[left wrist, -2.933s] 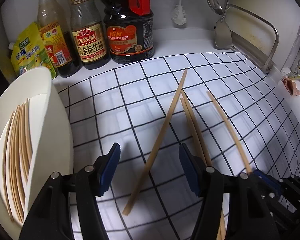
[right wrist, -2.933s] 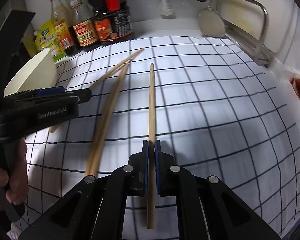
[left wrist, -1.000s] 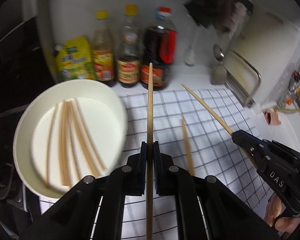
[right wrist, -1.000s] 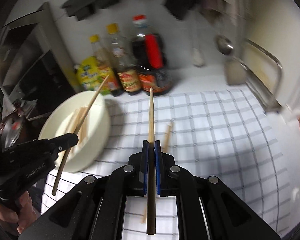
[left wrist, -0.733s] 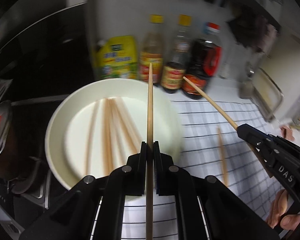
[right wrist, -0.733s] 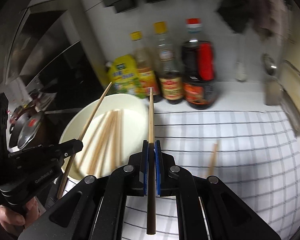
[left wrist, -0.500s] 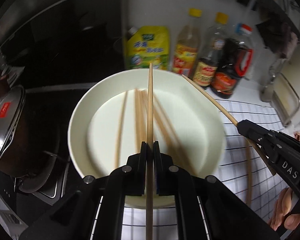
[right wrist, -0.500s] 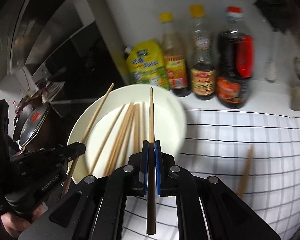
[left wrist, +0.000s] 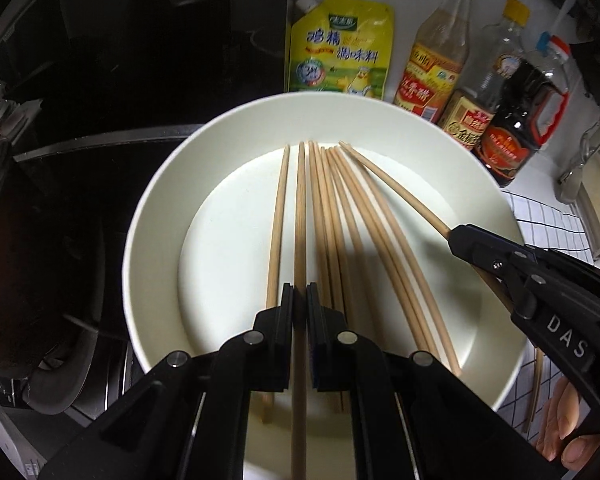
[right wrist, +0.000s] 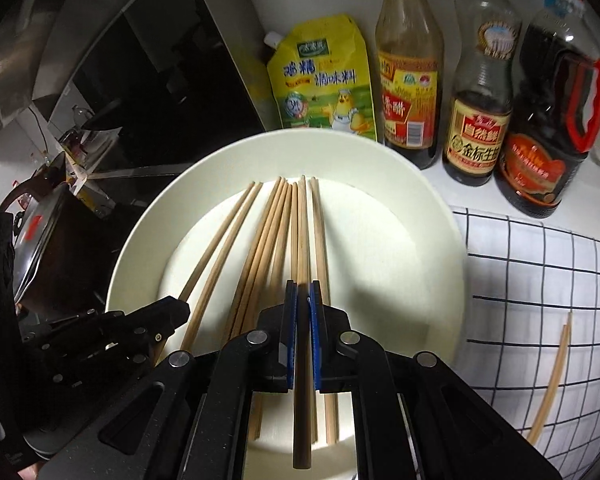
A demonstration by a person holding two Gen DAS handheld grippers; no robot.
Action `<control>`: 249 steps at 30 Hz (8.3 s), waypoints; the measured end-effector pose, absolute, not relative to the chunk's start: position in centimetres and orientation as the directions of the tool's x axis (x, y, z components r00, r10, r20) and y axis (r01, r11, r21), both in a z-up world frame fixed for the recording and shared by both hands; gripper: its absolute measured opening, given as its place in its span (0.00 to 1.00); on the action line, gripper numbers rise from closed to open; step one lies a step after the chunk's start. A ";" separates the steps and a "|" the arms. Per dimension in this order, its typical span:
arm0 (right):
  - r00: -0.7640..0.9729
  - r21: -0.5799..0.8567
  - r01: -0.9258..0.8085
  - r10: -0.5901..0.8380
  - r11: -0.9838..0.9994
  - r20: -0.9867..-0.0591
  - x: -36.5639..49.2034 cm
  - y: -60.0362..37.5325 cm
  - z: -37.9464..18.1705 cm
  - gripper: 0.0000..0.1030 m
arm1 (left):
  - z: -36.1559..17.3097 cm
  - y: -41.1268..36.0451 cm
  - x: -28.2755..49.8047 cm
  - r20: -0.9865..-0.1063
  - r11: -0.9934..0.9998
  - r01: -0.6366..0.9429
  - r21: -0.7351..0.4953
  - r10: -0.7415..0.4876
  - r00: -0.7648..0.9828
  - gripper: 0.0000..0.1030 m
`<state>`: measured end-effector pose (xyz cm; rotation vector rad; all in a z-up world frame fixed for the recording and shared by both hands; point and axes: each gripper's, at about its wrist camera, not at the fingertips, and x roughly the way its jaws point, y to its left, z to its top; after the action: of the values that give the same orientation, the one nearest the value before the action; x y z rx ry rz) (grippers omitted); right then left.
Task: Organize utensils
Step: 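Open both grippers to release the chopsticks into the bowl, then move both grippers back toward the last chopsticks on the mat, then separate the last two chopsticks with the right gripper while the left gripper approaches, then close the right gripper on one chopstick while the left gripper grasps the other, then carry both held chopsticks over the white bowl and lower them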
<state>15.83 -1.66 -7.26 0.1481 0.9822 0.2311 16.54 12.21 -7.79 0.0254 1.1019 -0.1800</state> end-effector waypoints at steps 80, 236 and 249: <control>0.570 0.207 0.131 0.097 0.970 -0.816 -2.5 -18.1 -6.7 0.31 | -4.1 0.6 4.2 -0.862 0.951 0.302 -0.065 -0.206 0.463 0.63; 0.646 0.277 -0.144 0.303 0.950 -0.701 8.5 -10.0 -2.6 0.06 | -1.9 6.1 11.0 -0.813 0.985 0.170 -0.035 -0.127 0.568 0.07; 0.526 0.245 -0.207 0.319 0.947 -0.788 15.0 -2.2 -5.9 0.06 | -4.6 11.4 16.3 -0.850 0.995 0.087 -0.048 -0.086 0.520 0.07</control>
<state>15.00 -2.18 -5.87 0.1262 0.9670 0.3152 16.25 11.41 -4.63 0.0009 1.0183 -0.1035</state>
